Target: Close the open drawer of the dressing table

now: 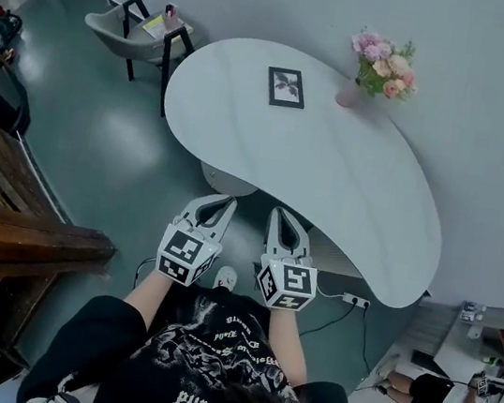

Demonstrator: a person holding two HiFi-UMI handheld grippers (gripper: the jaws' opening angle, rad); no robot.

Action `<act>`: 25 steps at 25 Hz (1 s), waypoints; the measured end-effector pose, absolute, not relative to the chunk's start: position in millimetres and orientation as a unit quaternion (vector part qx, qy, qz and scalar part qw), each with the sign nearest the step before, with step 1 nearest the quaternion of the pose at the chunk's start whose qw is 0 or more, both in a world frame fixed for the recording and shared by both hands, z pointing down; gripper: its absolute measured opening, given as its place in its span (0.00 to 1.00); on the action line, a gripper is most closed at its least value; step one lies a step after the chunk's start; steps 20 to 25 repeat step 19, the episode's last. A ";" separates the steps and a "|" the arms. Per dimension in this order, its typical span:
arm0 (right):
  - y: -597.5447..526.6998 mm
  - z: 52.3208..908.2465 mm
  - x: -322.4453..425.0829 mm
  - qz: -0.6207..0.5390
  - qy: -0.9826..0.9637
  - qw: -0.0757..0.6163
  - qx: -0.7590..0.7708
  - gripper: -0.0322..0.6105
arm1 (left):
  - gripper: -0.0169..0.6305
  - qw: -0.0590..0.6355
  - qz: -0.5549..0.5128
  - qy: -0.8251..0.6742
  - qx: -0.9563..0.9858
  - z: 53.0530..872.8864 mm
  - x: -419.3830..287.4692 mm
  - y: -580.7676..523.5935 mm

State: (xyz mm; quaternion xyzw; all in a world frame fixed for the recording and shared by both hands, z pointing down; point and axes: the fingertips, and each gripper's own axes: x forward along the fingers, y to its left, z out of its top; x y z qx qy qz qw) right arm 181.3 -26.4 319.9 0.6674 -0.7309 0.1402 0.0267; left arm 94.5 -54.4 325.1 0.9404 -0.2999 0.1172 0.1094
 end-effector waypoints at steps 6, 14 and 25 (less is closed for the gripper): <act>-27.9 323.5 177.3 0.130 -0.732 0.044 0.667 0.09 | 0.06 0.110 0.119 -0.306 0.938 327.1 91.3 -57.1; -29.5 325.9 176.3 0.130 -0.729 0.052 0.670 0.09 | 0.06 0.114 0.119 -0.308 0.937 330.4 89.5 -60.6; -30.2 329.5 175.9 0.131 -0.725 0.055 0.674 0.09 | 0.06 0.117 0.118 -0.314 0.935 332.9 85.9 -65.6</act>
